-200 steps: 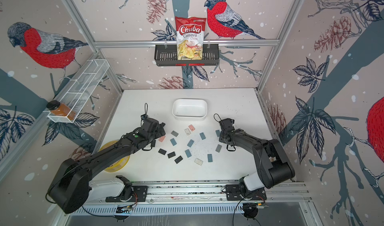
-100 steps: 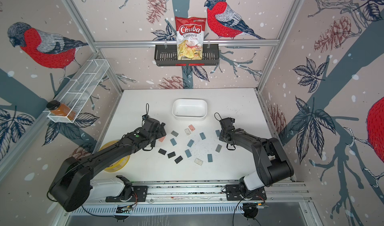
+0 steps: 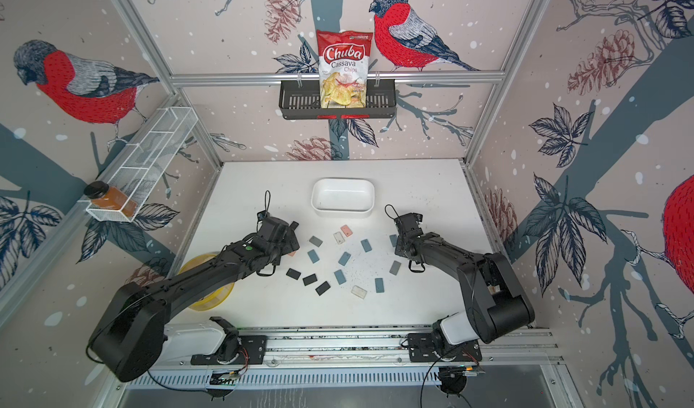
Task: Put the eraser in the storage box
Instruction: Pick up the eraser from the center of the board, then place the eraser in the storage box.
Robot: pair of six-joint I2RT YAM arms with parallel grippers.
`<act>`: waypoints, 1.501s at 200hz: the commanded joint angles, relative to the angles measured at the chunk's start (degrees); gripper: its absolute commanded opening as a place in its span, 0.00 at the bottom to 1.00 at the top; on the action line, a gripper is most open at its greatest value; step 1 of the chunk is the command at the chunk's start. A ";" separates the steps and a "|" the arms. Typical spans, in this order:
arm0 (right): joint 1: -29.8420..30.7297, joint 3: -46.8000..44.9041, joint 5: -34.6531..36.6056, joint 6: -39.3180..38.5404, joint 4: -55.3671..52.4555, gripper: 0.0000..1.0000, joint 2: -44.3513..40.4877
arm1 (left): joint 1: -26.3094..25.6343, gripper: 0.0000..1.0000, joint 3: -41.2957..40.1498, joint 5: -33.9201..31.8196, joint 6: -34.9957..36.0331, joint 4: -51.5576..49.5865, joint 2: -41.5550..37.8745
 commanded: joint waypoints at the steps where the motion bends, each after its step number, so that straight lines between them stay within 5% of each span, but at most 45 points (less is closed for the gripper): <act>1: 0.33 0.64 2.78 0.55 -1.61 0.26 -0.95 | -0.09 0.95 -0.77 -0.78 0.46 0.30 0.07; 41: 2.39 2.51 3.33 0.80 -2.80 0.24 -4.00 | -0.09 0.95 -2.10 -1.31 0.41 -0.01 -0.39; 91: 10.08 15.71 3.56 -0.52 -7.84 0.23 -2.19 | -0.08 0.94 -3.57 -0.59 1.44 0.08 -0.61; 220: 11.45 55.38 -3.98 -7.99 -15.53 0.22 31.39 | 0.02 0.94 -8.80 -6.57 0.31 -4.32 -3.41; 300: 11.05 63.32 -6.79 -8.06 -17.30 0.25 40.36 | 0.01 0.89 -6.58 -10.20 0.18 -7.00 -1.15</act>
